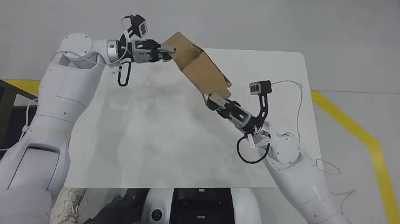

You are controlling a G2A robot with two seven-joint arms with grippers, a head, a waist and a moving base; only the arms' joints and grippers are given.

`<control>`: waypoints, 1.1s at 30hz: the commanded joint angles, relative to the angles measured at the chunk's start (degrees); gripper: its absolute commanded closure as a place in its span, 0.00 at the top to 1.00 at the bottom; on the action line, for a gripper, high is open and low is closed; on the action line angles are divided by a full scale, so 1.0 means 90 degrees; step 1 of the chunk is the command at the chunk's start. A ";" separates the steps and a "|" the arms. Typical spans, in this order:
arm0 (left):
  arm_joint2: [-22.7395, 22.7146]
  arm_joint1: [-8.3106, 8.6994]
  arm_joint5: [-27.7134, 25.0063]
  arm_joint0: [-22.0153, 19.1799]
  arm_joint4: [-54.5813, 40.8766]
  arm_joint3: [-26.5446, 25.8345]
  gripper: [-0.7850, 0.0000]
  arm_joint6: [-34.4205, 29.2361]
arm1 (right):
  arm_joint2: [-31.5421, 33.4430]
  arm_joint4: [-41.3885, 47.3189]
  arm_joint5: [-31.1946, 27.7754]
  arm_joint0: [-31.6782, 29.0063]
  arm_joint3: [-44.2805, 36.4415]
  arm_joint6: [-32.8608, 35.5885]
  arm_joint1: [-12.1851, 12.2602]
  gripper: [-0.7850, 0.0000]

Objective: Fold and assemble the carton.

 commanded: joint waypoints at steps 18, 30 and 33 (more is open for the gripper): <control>-0.0163 0.0022 0.0110 0.0230 0.0157 -0.0267 0.00 0.0040 | 0.0061 0.0125 0.0152 0.0003 0.0050 0.0063 -0.0015 0.00; -0.0220 0.0034 0.0193 0.0250 0.0359 -0.0307 0.00 -0.0040 | 0.0156 0.0281 0.0227 0.0008 -0.0056 0.0303 -0.0003 0.00; -0.0293 0.0054 0.0216 0.0236 0.0379 -0.0222 0.45 -0.0102 | 0.0285 0.0498 0.0379 0.0021 -0.0094 0.0553 0.0025 0.00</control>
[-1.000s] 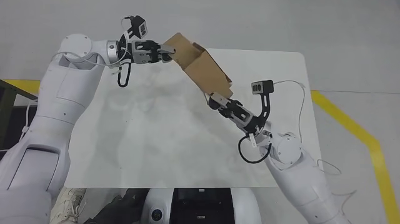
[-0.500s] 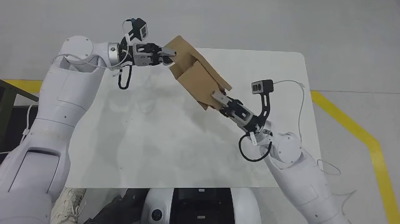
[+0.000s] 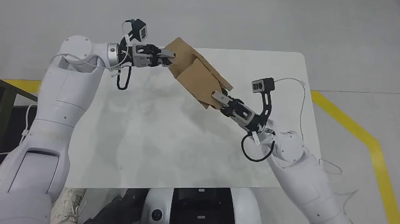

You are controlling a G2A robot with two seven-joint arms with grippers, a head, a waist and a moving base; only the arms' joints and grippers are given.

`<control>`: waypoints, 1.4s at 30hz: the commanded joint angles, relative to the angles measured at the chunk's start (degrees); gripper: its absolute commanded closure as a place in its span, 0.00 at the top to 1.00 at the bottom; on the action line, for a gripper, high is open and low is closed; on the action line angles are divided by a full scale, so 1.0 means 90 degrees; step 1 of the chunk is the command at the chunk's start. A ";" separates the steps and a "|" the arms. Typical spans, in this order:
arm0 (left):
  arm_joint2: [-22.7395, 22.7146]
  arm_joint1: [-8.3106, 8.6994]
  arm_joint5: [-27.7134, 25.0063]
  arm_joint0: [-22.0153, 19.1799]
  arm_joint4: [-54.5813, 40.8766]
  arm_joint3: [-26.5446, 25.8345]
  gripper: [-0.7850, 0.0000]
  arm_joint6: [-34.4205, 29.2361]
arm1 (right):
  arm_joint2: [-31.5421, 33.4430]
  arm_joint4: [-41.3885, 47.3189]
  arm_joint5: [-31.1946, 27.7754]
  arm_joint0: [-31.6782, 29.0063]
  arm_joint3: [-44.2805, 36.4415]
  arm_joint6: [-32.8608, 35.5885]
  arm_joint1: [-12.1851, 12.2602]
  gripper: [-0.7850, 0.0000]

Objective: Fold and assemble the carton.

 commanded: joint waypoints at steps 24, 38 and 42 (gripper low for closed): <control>-0.0294 0.0204 -0.0431 -0.0107 0.0558 -0.0511 1.00 -0.1207 | 0.0633 -0.0224 0.2023 0.0339 -0.0009 0.2088 0.0288 0.00; 0.0328 0.0025 -0.0325 -0.0366 0.0403 -0.0587 1.00 -0.1550 | 0.0425 0.0067 0.1884 0.0491 0.0081 0.2392 0.0277 0.00; 0.0328 0.0025 -0.0325 -0.0366 0.0403 -0.0587 1.00 -0.1550 | 0.0425 0.0067 0.1884 0.0491 0.0081 0.2392 0.0277 0.00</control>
